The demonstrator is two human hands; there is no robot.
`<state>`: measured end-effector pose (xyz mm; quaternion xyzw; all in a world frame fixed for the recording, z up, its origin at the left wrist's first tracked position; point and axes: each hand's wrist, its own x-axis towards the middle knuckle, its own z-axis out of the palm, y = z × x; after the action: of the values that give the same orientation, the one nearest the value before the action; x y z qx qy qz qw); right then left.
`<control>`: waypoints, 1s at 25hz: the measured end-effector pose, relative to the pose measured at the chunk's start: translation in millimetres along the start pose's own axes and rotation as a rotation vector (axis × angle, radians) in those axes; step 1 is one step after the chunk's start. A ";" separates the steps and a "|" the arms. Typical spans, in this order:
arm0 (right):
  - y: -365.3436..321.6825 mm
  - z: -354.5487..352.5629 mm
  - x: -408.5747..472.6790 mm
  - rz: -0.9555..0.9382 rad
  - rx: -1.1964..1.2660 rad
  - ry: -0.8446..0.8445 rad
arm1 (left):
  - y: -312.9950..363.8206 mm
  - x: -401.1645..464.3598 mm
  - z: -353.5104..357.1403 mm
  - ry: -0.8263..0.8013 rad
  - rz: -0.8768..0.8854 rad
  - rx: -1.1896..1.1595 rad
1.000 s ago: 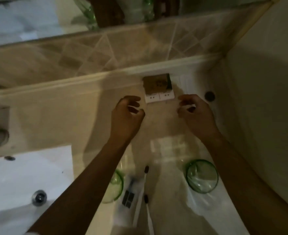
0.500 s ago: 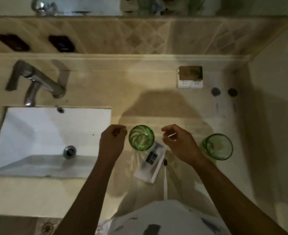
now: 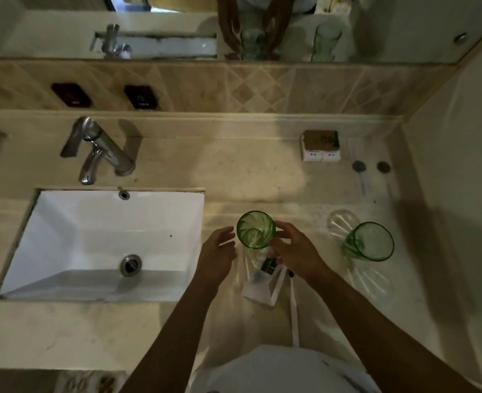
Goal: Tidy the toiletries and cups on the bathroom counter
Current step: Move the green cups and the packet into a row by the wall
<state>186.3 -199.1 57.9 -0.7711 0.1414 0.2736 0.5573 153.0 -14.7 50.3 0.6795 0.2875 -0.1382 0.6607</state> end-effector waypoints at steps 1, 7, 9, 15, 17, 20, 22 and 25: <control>1.7 2.5 -0.8 0.021 0.012 0.016 | -2.2 -0.1 -0.3 -0.021 0.016 0.017; 0.8 10.5 -2.2 0.039 0.216 0.023 | -10.1 7.3 6.3 -0.059 0.075 0.028; -0.9 12.4 3.4 -0.004 0.249 0.067 | -6.7 14.1 8.2 -0.058 0.078 0.014; -20.8 7.5 36.4 -0.062 0.237 0.160 | 17.8 53.9 16.5 -0.070 0.085 -0.008; -29.5 3.0 54.0 -0.074 0.244 0.194 | 30.1 71.7 19.3 -0.077 0.099 0.005; -41.8 -4.8 77.5 -0.064 0.299 0.230 | 49.5 98.3 27.5 -0.088 0.117 0.016; -48.9 -10.3 92.1 -0.061 0.291 0.258 | 61.1 114.7 36.1 -0.086 0.112 -0.002; -54.1 -18.6 114.9 -0.100 0.264 0.292 | 73.2 136.7 48.7 -0.101 0.133 -0.010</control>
<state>312.6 -188.3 37.8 -0.7287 0.2171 0.1100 0.6401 313.2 -31.0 28.3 0.6859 0.2089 -0.1267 0.6855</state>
